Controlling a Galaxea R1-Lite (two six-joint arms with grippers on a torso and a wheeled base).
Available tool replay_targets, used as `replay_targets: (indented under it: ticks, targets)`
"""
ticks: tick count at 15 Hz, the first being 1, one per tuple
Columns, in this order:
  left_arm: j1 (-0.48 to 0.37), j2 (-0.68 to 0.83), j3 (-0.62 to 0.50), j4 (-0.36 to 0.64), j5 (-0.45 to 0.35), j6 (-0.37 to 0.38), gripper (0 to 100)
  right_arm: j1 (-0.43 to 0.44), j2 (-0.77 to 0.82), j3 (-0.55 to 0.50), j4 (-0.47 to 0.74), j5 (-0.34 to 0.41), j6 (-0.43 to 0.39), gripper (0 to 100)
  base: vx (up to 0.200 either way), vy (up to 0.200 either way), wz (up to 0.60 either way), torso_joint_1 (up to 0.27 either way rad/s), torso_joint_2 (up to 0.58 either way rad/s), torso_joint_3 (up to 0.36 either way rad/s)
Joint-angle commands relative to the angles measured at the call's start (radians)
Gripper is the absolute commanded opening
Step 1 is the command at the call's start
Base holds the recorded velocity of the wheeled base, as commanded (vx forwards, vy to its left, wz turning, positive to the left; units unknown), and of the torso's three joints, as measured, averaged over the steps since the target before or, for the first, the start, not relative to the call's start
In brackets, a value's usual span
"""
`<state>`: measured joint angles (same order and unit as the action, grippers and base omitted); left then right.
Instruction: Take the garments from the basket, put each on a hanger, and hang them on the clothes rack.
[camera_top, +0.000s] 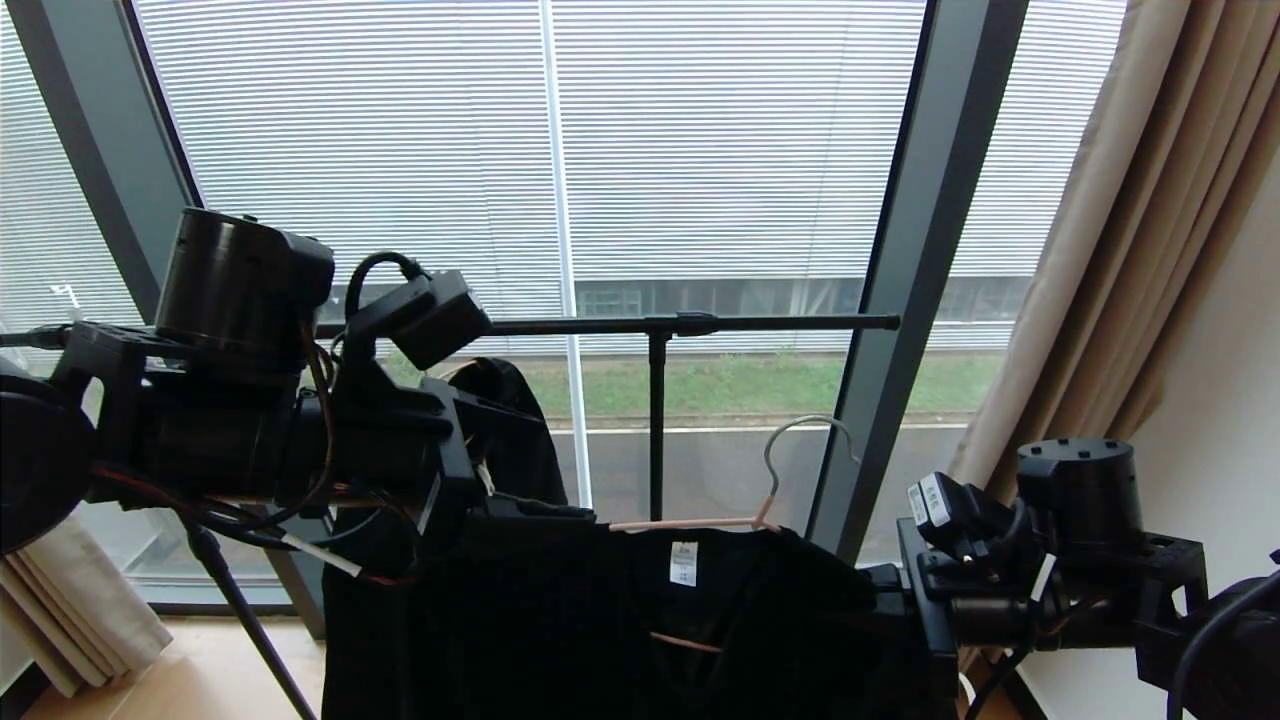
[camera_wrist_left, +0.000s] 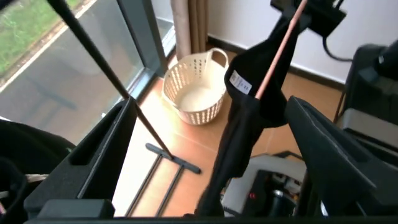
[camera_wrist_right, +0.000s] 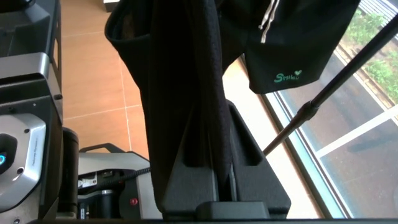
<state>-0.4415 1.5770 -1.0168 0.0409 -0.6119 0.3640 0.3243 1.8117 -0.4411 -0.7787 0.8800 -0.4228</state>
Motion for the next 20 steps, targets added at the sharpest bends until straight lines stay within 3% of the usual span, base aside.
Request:
replay_targets:
  ticks: [1,6,9,13,14,20]
  targets:
    - [-0.020,0.023,0.011,0.001,0.000,0.001,100,0.001,-0.003,-0.001,-0.001,0.001,-0.001,0,0.000,0.000,0.00,0.000,0.00,0.000]
    - [-0.049,0.044,0.041,-0.003,0.001,0.006,100,0.001,0.000,-0.004,-0.001,-0.001,-0.001,0,0.000,0.000,0.00,0.000,0.00,0.000]
    - [-0.062,0.083,0.057,-0.003,0.026,0.079,100,0.002,-0.003,-0.001,-0.001,-0.001,-0.001,0,0.000,0.000,0.00,0.000,0.00,0.000]
    - [-0.069,0.103,0.058,-0.006,0.044,0.079,100,0.002,-0.011,0.001,-0.001,-0.001,-0.001,0,0.000,0.000,0.00,0.000,0.00,0.000]
    - [-0.069,0.101,0.064,-0.006,0.046,0.079,0,0.002,-0.009,-0.001,-0.001,-0.001,-0.001,0,0.000,0.000,0.00,0.000,0.00,0.000]
    - [-0.069,0.093,0.087,-0.009,0.058,0.082,0,0.002,-0.009,0.005,0.001,-0.001,-0.001,0,0.000,0.000,0.00,0.000,0.00,0.000]
